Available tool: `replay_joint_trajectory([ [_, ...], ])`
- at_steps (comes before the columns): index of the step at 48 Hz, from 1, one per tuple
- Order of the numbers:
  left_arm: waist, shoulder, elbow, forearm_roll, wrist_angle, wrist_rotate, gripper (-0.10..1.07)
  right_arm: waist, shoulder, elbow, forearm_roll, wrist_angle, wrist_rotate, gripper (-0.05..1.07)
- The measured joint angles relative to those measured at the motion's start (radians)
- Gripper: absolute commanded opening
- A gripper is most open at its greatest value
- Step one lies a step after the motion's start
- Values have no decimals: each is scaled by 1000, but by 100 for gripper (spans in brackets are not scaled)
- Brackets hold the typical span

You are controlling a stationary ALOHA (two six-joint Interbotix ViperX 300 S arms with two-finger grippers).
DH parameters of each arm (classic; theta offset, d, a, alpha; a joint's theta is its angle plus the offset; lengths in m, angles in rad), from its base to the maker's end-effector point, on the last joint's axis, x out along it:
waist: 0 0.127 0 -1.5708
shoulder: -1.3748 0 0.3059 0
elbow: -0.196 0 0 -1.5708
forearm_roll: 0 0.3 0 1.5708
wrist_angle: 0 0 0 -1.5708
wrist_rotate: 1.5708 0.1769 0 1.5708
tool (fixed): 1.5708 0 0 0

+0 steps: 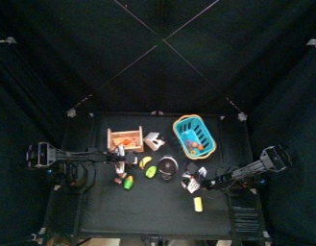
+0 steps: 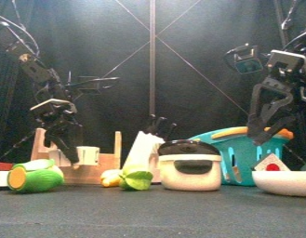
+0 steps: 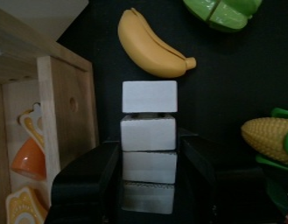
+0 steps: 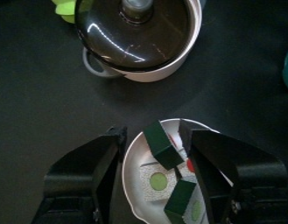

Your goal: Place white sushi roll in middle of board

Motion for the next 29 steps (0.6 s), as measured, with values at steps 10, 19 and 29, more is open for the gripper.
replay_joint_trajectory([
  [10, -58, 0, -18, -78, 0, -9, 60, -2, -2, 0, 9, 0, 0, 86],
  [19, -143, 0, -63, -298, -2, -12, 59, -2, 0, 3, 28, 0, 0, 86],
  [29, -210, -8, -95, -586, -41, -17, 59, -2, -2, 2, 37, 0, 0, 86],
])
